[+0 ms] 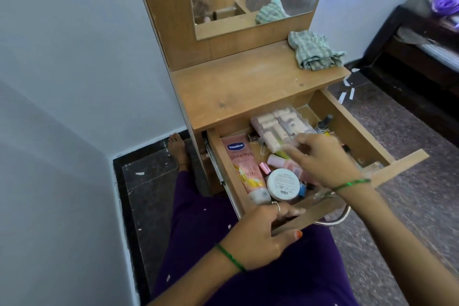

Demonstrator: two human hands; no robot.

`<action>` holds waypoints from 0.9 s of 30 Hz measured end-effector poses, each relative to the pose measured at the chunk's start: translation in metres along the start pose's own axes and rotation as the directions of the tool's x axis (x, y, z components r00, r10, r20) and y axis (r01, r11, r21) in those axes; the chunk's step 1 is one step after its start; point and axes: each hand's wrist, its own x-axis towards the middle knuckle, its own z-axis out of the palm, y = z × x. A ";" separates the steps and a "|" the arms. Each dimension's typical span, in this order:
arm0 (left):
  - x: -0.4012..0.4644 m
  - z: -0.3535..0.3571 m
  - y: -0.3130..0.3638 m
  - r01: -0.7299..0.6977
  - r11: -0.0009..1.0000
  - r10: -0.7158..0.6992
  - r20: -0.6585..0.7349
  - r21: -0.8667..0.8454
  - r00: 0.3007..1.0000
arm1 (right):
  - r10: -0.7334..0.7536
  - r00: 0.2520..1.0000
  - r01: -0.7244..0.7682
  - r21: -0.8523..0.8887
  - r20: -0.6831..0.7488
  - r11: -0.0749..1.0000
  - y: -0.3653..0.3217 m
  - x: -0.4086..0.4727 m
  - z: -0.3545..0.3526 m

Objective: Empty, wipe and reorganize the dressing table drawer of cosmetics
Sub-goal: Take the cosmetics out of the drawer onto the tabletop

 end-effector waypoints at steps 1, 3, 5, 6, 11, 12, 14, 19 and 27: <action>-0.001 0.002 0.000 -0.001 1.000 0.001 0.003 -0.002 1.000 | -0.007 0.997 0.004 0.040 0.072 0.999 -0.011 0.006 0.006; -0.004 0.008 0.000 -0.010 1.000 0.010 0.005 -0.011 1.000 | -0.014 0.975 0.003 0.048 0.224 0.999 -0.025 0.016 0.025; -0.006 0.014 -0.001 -0.026 1.000 0.026 -0.011 -0.005 1.000 | 0.042 0.950 -0.027 -0.053 0.311 0.998 -0.030 0.026 0.043; -0.006 0.015 -0.002 -0.029 1.000 0.029 -0.023 -0.004 0.999 | 0.083 0.937 -0.050 -0.103 0.340 0.993 -0.030 0.031 0.049; -0.007 0.019 -0.002 -0.032 0.999 0.032 -0.035 -0.001 0.999 | 0.188 0.912 -0.117 -0.208 0.365 0.971 -0.034 0.033 0.058; -0.007 0.019 -0.002 -0.036 0.999 0.037 -0.038 0.010 0.999 | 0.190 0.913 -0.119 -0.209 0.362 0.971 -0.035 0.032 0.058; -0.008 0.020 -0.001 -0.043 0.999 0.044 -0.046 0.027 0.998 | 0.191 0.904 -0.123 -0.195 0.381 0.973 -0.037 0.031 0.061; -0.009 0.019 0.000 -0.032 0.999 0.033 -0.026 0.022 0.999 | 0.218 0.880 -0.179 -0.132 0.422 0.975 -0.040 0.029 0.066; -0.015 0.014 0.004 -0.030 0.992 0.007 -0.183 -0.123 0.983 | 0.253 0.865 -0.276 -0.010 0.434 0.961 -0.033 0.036 0.068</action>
